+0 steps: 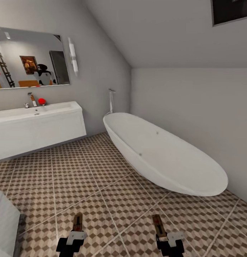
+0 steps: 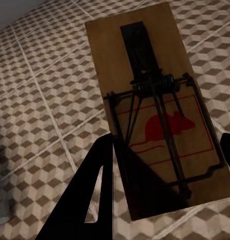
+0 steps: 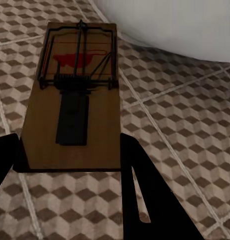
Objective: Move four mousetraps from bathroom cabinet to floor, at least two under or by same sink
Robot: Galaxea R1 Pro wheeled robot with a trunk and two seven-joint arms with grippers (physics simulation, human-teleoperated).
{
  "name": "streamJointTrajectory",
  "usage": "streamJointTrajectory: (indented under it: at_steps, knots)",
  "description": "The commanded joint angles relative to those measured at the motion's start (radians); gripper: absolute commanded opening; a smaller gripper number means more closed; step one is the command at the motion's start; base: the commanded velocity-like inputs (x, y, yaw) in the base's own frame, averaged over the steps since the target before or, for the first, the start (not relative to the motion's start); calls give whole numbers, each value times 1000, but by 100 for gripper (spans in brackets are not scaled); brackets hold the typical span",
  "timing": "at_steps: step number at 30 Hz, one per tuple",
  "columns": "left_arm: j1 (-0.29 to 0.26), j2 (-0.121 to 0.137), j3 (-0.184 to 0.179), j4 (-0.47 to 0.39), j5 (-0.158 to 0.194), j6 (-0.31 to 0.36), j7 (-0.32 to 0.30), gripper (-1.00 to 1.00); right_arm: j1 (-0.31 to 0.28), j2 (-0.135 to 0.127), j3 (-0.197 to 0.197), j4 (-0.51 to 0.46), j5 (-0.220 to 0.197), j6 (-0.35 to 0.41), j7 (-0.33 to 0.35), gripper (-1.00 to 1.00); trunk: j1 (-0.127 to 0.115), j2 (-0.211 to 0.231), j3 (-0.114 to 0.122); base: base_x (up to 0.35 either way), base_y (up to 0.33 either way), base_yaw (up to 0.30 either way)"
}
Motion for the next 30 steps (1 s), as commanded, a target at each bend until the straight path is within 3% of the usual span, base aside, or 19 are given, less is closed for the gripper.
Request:
streamJointTrajectory:
  at_steps: [1,30]
  knots:
    - [-2,-1,-9,4,8,-6,2,-100,0,0,0,1,8,-2,-6,-100,1,0,-1,307,0,210]
    - [-2,-1,-9,4,8,-6,2,-100,-1,0,0,1,8,-2,-6,-100,1,0,-1,303,0,223]
